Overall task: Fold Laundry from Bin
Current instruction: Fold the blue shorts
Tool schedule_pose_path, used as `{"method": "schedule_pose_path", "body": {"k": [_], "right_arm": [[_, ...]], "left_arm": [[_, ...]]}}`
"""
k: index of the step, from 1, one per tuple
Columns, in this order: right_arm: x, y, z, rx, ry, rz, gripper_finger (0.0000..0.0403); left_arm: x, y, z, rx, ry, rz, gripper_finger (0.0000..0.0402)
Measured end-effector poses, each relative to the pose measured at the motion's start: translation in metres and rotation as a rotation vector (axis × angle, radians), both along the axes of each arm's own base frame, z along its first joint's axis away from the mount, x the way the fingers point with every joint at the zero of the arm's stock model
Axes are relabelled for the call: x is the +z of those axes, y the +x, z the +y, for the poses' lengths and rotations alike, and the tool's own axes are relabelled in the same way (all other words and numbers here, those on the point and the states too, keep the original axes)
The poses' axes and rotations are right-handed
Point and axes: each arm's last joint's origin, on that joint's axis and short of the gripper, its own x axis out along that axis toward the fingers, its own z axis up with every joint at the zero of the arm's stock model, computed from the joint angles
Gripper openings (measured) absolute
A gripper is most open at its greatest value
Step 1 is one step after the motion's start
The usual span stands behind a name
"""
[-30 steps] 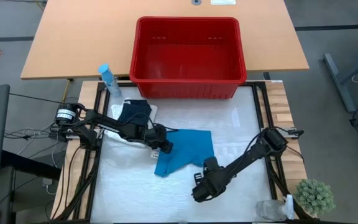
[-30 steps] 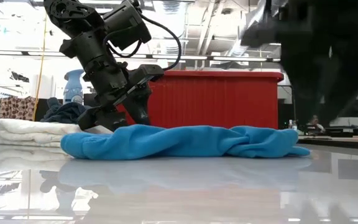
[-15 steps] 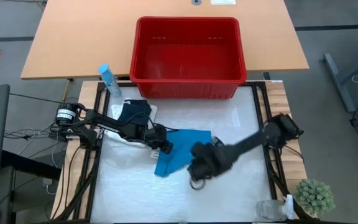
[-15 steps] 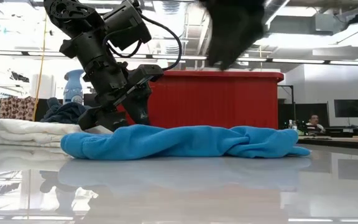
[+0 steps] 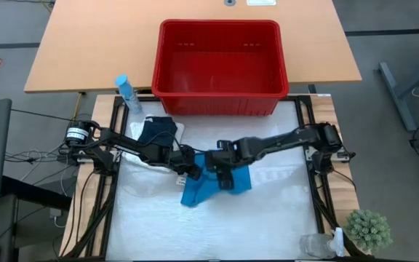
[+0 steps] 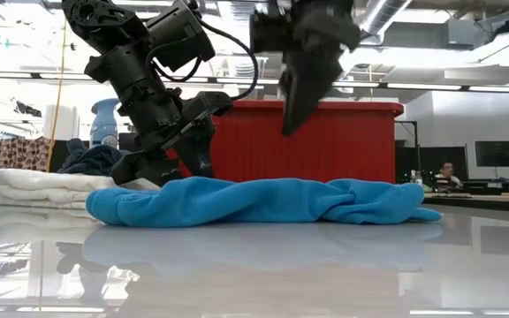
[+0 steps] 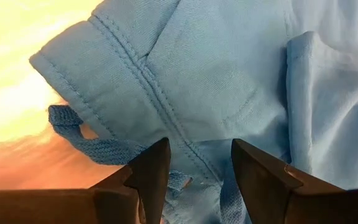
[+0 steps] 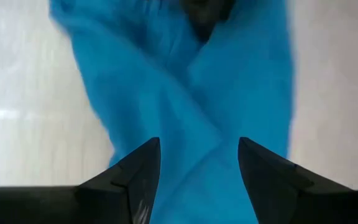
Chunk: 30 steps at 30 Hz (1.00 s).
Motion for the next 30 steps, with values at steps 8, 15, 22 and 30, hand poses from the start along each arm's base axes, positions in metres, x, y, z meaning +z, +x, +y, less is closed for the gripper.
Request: {"method": "schedule_pose_path", "body": {"k": [8,15,22,30], "right_arm": [[-0.046,-0.004,-0.022,0.069,0.097,0.007,0.0237],[-0.069,-0.003,-0.044,0.054,0.087,-0.096,0.0237],[-0.084,-0.009,-0.053,0.105,0.107,-0.110,0.0237],[-0.097,-0.013,-0.052,0.133,0.120,-0.111,0.0233]], "left_arm": [[0.000,0.000,-0.001,0.012,-0.019,-0.005,0.0169],[0.000,0.001,-0.001,0.033,-0.035,-0.009,0.0169],[0.000,0.001,-0.001,0.043,-0.039,-0.009,0.0169],[0.000,0.001,-0.001,0.051,-0.042,-0.011,0.0169]]}}
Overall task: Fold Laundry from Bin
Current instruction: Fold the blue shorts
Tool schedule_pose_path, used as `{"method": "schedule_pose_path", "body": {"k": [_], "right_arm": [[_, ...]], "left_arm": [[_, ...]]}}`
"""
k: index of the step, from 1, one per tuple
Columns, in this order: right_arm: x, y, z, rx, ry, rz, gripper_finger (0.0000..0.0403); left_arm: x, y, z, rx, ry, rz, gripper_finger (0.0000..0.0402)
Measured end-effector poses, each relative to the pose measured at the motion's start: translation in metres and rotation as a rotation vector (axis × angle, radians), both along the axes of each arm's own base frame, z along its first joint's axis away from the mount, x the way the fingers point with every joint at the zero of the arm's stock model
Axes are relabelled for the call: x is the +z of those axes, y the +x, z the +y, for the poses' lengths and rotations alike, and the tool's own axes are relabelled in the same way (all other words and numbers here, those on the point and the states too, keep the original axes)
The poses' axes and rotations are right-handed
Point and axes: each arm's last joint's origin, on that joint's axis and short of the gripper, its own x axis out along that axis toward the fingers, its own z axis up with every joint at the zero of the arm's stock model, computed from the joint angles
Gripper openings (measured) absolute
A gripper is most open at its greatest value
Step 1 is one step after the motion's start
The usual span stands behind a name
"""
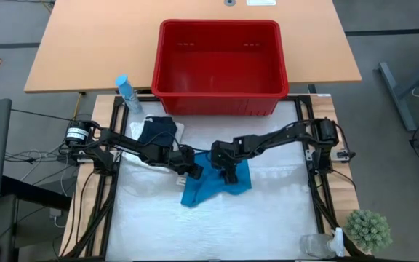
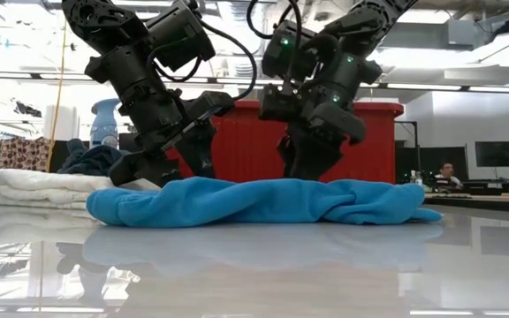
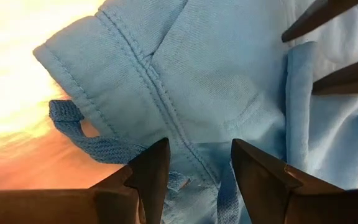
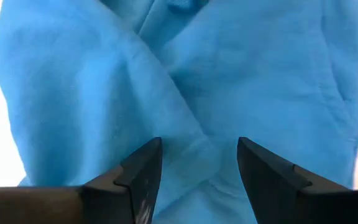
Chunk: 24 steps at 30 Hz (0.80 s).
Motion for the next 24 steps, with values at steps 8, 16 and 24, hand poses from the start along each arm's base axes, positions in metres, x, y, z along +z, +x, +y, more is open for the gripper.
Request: {"method": "schedule_pose_path", "body": {"k": [8,16,24], "right_arm": [[0.000,0.000,-0.001,0.014,0.008,0.001,0.0152],[0.000,-0.001,-0.002,0.017,0.007,0.006,0.0051],[0.015,0.001,-0.001,-0.072,0.099,0.039,0.0018]], "left_arm": [[0.000,0.000,0.000,0.001,0.002,0.000,0.0169],[0.000,0.000,0.000,0.002,0.003,0.000,0.0169],[0.000,0.000,0.000,-0.001,0.005,-0.001,0.0169]]}}
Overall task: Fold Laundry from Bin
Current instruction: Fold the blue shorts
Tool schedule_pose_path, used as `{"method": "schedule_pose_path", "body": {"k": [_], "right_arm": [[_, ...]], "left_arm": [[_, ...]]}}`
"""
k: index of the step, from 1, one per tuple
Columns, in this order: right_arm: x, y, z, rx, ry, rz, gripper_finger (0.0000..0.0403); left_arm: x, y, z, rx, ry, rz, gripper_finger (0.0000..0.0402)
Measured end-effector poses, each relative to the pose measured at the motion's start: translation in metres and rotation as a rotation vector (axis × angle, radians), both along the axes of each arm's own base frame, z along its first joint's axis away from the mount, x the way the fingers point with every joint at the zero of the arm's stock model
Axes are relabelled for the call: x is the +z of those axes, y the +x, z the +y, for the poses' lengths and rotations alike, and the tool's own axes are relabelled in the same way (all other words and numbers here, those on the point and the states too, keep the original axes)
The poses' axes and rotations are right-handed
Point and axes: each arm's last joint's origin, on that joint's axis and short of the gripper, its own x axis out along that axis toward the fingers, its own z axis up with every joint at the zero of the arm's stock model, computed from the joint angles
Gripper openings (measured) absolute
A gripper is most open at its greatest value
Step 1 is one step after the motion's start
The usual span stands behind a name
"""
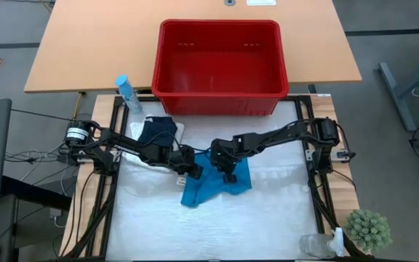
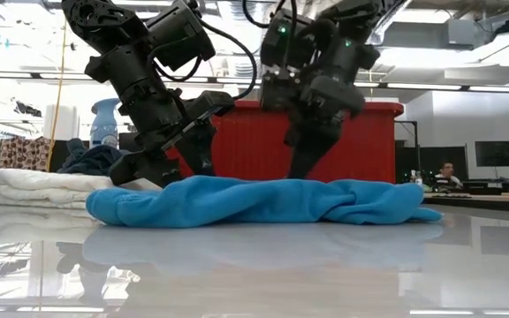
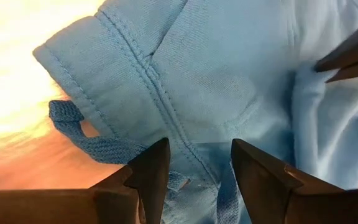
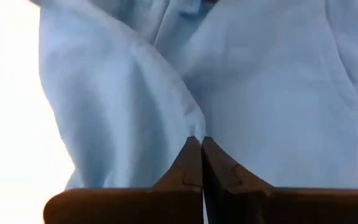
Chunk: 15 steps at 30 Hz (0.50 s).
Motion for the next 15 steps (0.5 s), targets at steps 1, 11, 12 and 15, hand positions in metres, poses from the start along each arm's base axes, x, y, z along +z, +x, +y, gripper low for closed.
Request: {"method": "schedule_pose_path", "body": {"k": [1,11,12,15], "right_arm": [[0.003,-0.001,0.000,-0.001,0.000,0.018,0.0016],[0.029,-0.017,-0.003,-0.121,-0.068,0.114,0.0014],[0.032,-0.019,-0.003,-0.136,-0.081,0.116,0.0014],[0.046,-0.028,-0.006,-0.191,-0.125,0.114,0.0014]], "left_arm": [[0.000,0.000,0.000,0.000,0.000,0.000,0.0169],[0.000,0.000,0.000,-0.007,0.005,0.001,0.0169],[0.000,0.000,0.000,-0.010,0.007,0.002,0.0169],[0.000,0.000,0.000,-0.016,0.011,0.002,0.0169]]}}
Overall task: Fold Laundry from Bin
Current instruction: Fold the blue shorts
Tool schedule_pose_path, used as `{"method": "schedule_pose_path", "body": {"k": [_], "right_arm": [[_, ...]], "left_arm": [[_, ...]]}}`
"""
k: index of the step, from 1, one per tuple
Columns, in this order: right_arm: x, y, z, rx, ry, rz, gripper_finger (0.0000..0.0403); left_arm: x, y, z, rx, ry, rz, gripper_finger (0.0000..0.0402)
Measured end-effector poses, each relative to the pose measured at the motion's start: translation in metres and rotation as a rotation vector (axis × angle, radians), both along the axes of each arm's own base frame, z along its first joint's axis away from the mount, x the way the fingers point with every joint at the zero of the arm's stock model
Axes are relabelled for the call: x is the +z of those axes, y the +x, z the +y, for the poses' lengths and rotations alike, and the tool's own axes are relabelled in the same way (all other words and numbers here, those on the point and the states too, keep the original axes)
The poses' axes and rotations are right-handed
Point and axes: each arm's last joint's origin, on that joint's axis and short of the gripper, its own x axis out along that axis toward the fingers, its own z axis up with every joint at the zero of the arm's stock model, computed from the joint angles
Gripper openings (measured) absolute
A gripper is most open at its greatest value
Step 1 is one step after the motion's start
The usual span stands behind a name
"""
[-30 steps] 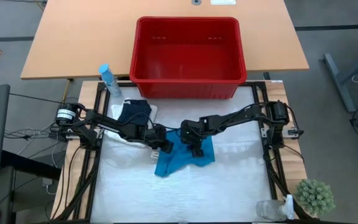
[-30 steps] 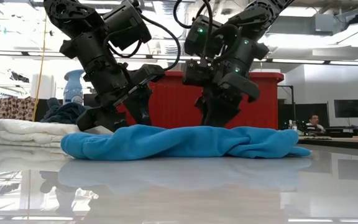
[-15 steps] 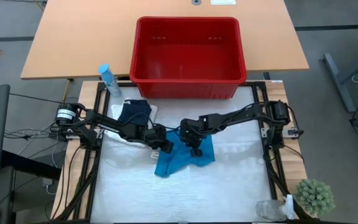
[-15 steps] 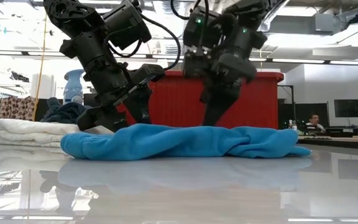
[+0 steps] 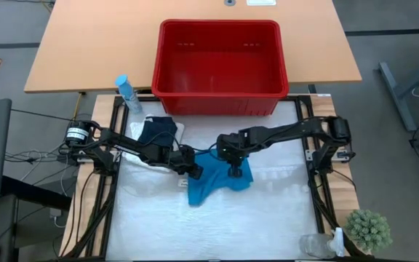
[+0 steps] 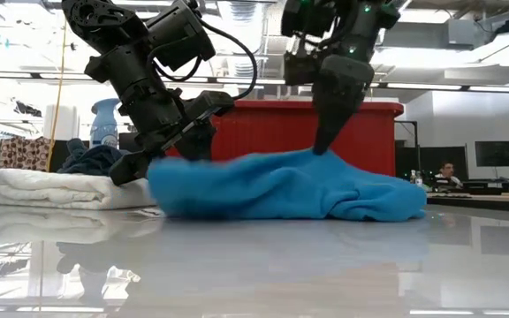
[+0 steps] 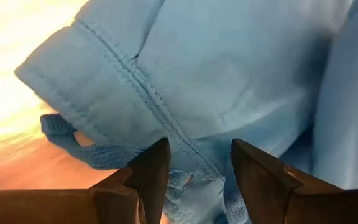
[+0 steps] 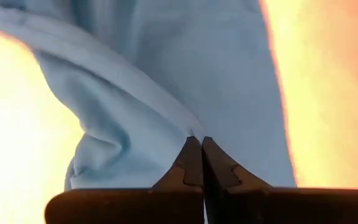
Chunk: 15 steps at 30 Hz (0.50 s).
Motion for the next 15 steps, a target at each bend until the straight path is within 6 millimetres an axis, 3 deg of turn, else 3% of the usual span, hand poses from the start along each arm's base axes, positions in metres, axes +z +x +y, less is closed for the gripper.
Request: {"method": "schedule_pose_path", "body": {"k": [4,15], "right_arm": [[0.010,-0.010,-0.009,-0.089,-0.061,0.025,0.0014],[0.000,-0.015,-0.059,-0.274,-0.109,0.041,0.0014]], "left_arm": [[0.000,0.000,0.000,-0.002,-0.001,0.001,0.0169],[0.000,0.000,-0.002,-0.035,-0.018,0.006,0.0169]]}}
